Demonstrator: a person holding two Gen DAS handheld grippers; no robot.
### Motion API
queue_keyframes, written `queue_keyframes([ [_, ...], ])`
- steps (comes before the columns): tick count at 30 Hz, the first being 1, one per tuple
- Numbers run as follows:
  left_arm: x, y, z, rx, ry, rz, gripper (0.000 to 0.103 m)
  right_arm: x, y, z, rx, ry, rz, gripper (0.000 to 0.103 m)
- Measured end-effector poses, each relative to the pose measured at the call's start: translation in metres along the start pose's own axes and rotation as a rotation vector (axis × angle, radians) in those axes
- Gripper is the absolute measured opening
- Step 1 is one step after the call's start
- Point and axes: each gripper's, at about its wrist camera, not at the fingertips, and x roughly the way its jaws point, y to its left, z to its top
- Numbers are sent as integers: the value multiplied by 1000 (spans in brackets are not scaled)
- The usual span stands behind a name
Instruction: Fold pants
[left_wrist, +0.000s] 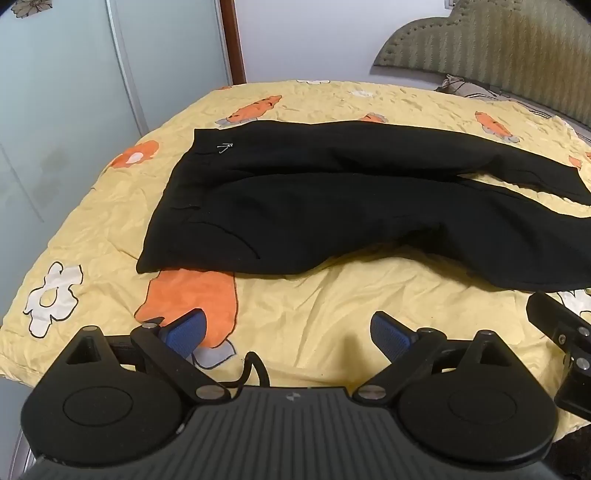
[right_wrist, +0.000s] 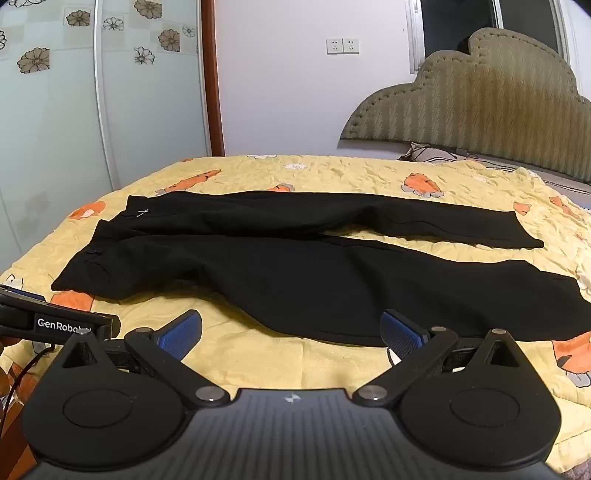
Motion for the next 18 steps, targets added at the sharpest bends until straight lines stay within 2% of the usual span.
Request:
queue_keyframes([
  [18,1,0,0,-19,18,3,99,1,3,1,-6,-1,4,103],
])
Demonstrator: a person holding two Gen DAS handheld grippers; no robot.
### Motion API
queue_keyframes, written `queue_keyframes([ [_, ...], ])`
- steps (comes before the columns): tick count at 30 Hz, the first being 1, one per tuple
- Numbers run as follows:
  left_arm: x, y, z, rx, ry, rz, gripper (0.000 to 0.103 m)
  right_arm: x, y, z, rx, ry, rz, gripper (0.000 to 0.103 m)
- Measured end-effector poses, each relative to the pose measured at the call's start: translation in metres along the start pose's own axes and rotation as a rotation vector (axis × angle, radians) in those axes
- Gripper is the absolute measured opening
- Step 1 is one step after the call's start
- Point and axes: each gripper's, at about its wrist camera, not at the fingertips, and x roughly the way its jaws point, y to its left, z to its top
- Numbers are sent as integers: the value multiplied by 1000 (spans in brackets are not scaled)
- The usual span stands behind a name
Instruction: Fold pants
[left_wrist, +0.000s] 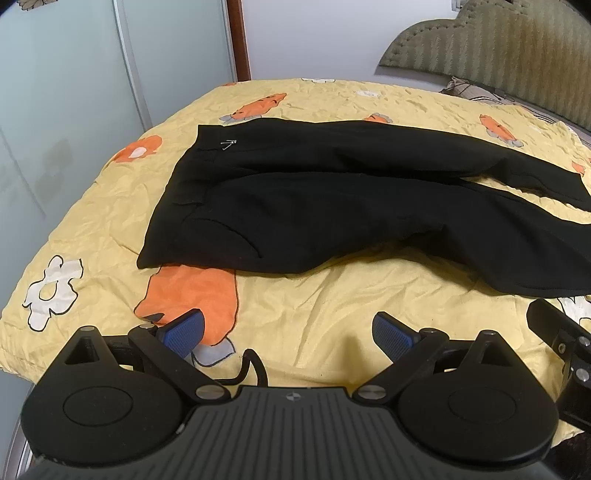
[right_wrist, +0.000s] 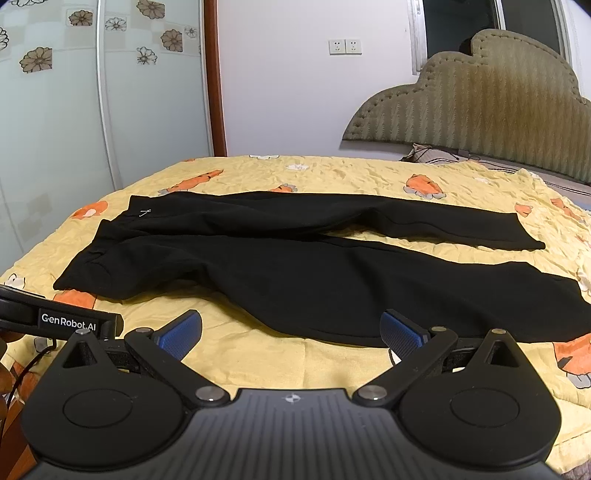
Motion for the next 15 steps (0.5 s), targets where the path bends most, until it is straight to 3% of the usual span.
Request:
queue_keyframes([
  [15,-5,-1,1,17,-35,1,100,22,-18,1,23,94,-98,103],
])
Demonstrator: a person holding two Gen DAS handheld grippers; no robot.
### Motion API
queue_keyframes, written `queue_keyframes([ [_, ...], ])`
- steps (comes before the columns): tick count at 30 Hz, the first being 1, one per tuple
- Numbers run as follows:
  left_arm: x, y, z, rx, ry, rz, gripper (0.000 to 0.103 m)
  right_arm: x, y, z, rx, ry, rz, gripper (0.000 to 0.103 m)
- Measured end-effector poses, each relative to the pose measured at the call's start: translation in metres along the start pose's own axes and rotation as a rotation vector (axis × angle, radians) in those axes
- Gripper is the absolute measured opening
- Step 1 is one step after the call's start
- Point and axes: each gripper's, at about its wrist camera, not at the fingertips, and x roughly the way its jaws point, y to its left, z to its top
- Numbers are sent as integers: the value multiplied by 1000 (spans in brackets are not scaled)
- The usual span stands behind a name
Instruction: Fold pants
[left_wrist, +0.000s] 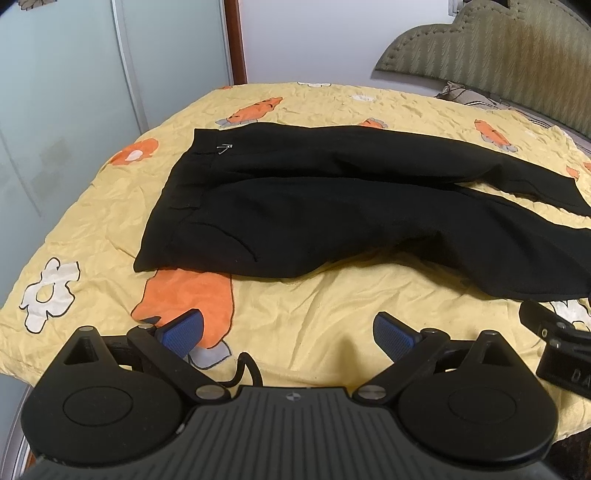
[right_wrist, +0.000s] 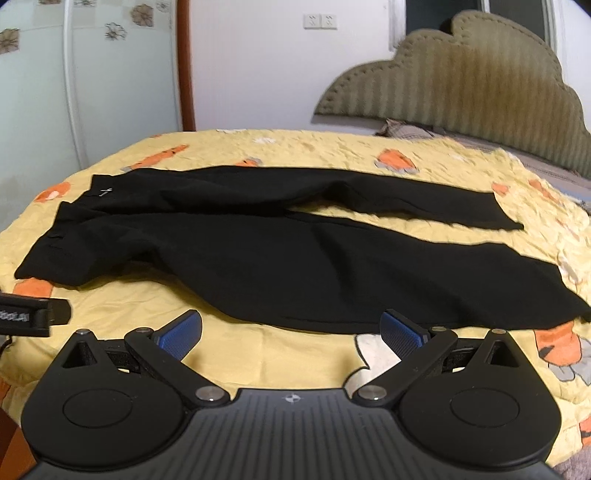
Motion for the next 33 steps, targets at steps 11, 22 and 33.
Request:
queue_keyframes([
  [11,-1,-2,1,6,6,-13,101,11,-13,1,45,39,-14,103],
  [22,-6,5,3,-3,-52,-66,101,8,-11,3,41,15,6,103],
  [33,9,44,50,-25,-150,-26,101,6,24,41,-220,-157,168,103],
])
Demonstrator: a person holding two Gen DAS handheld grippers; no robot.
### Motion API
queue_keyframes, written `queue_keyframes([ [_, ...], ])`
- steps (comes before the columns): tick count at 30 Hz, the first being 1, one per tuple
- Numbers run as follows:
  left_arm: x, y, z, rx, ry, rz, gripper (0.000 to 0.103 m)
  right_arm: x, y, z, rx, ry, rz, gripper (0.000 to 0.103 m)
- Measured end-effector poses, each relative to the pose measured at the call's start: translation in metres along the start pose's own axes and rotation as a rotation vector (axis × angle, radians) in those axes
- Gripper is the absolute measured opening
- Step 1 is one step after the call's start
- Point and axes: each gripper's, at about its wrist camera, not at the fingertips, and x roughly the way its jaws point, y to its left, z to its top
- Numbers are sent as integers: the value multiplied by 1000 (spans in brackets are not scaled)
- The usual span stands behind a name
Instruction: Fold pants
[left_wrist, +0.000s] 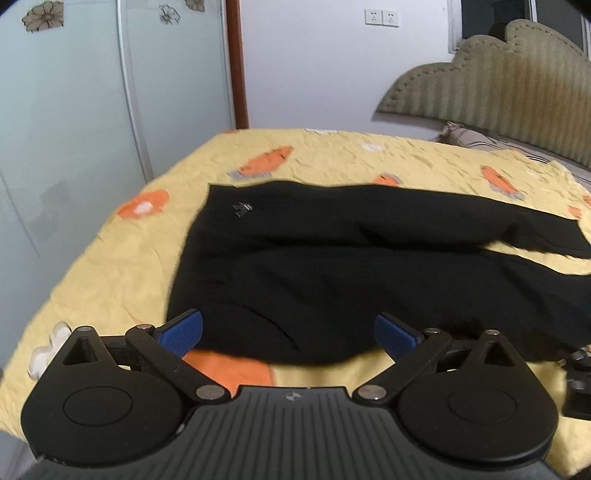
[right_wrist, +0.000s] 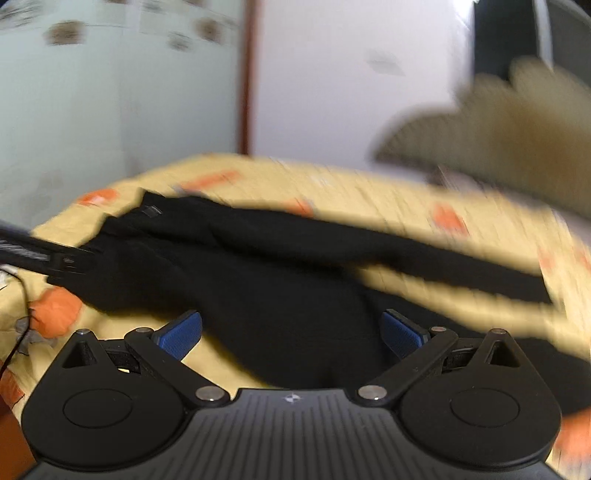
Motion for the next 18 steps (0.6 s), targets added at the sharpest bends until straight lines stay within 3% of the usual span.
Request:
queue_keyframes([
  [2,10,9,9,-1,7,14,101,9,11,21,-123,-99,50,103],
  [5,29,28,25,-16,8,40,101,43,26,52,-273,-161,79,103],
  [8,49,49,39,-21,25,62,101,100,37,83,-350,-125,151,103],
  [12,77,81,58,-76,82,29,99,186,44,120,-333,-23,285,103],
  [15,94,97,69,-116,97,71,100,240,48,138,-344,33,394,103],
  [18,110,112,81,-187,108,65,100,285,58,152,-370,81,489,103],
])
